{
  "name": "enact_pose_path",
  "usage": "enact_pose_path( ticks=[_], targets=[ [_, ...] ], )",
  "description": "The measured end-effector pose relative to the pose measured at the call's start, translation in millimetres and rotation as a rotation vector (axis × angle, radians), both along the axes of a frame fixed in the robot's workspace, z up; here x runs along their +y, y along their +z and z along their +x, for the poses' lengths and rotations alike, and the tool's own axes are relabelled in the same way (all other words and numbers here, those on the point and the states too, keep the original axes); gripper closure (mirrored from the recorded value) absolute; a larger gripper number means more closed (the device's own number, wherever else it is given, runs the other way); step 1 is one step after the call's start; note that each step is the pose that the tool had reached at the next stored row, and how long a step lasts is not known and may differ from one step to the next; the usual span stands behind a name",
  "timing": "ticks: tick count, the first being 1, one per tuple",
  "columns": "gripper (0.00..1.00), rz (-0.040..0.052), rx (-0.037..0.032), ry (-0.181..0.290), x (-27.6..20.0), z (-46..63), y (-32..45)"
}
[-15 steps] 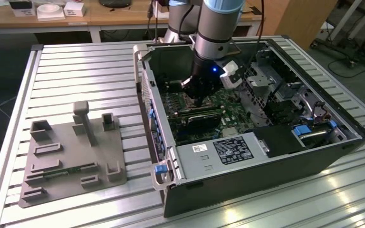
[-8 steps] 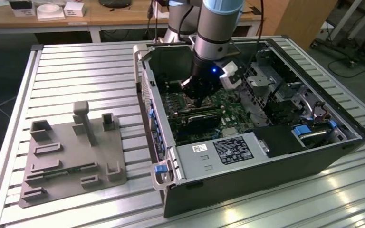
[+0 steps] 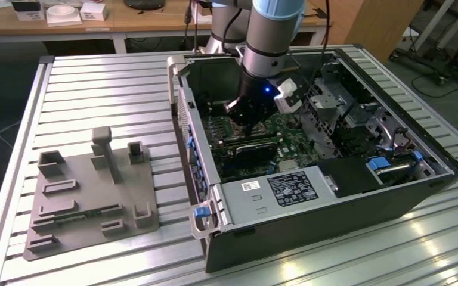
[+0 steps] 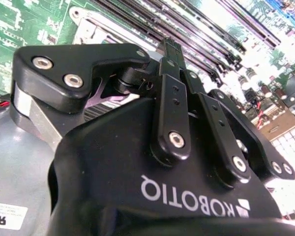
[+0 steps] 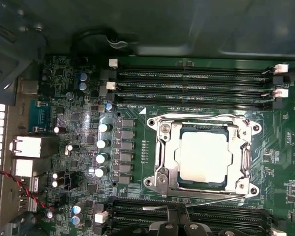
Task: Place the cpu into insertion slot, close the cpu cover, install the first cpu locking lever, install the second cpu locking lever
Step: 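Install the second cpu locking lever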
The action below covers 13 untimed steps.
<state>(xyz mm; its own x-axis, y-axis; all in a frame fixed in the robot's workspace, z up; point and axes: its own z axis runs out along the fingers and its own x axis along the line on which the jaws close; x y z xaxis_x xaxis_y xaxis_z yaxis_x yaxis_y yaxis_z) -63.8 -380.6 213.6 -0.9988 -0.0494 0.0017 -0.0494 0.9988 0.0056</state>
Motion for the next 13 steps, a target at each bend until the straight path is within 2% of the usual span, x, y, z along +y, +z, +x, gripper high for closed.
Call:
enact_pose_path(
  ticks=[13],
  targets=[
    [0.89,0.0000,0.0000,0.000,0.6,-2.9,-3.6]
  ],
)
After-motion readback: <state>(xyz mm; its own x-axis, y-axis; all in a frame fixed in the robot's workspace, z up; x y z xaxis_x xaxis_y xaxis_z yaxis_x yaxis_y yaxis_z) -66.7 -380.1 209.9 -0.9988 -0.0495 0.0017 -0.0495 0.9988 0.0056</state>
